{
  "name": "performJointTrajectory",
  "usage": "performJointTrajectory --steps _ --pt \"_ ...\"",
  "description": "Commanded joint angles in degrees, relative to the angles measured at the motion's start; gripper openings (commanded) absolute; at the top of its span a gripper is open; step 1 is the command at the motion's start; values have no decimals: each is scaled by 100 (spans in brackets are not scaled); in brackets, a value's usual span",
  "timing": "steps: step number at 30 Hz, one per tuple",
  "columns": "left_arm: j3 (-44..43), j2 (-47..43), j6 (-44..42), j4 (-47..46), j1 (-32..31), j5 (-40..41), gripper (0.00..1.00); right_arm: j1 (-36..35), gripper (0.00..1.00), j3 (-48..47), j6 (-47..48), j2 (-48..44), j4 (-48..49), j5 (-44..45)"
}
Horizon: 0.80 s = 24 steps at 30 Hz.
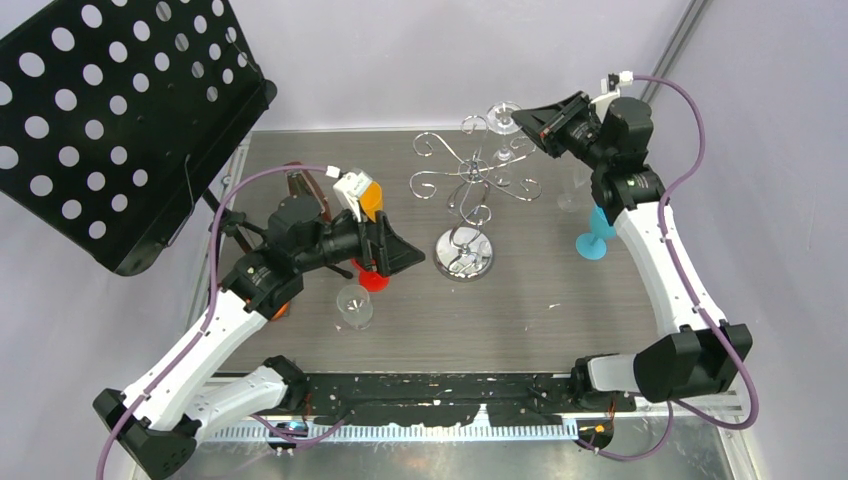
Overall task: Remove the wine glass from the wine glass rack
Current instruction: Pick up the wine glass from the wine rack.
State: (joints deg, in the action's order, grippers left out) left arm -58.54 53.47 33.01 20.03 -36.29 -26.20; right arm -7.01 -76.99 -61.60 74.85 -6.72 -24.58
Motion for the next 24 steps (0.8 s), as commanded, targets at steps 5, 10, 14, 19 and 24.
performJointTrajectory --steps 5,10,14,19,24 --pt "11 -256 -108 71 25 -3 84 266 6 -530 -103 208 503 447" --pt "10 -298 -154 170 26 -15 92 685 6 -100 -267 -50 929 388" --pt "-22 -371 -297 307 26 21 98 1057 6 237 -250 -503 994 334" --pt "-69 -580 -485 580 26 228 100 1289 6 865 -136 -1361 941 321" --pt "105 -766 -351 648 27 316 100 1324 6 1399 -47 -2058 817 205"
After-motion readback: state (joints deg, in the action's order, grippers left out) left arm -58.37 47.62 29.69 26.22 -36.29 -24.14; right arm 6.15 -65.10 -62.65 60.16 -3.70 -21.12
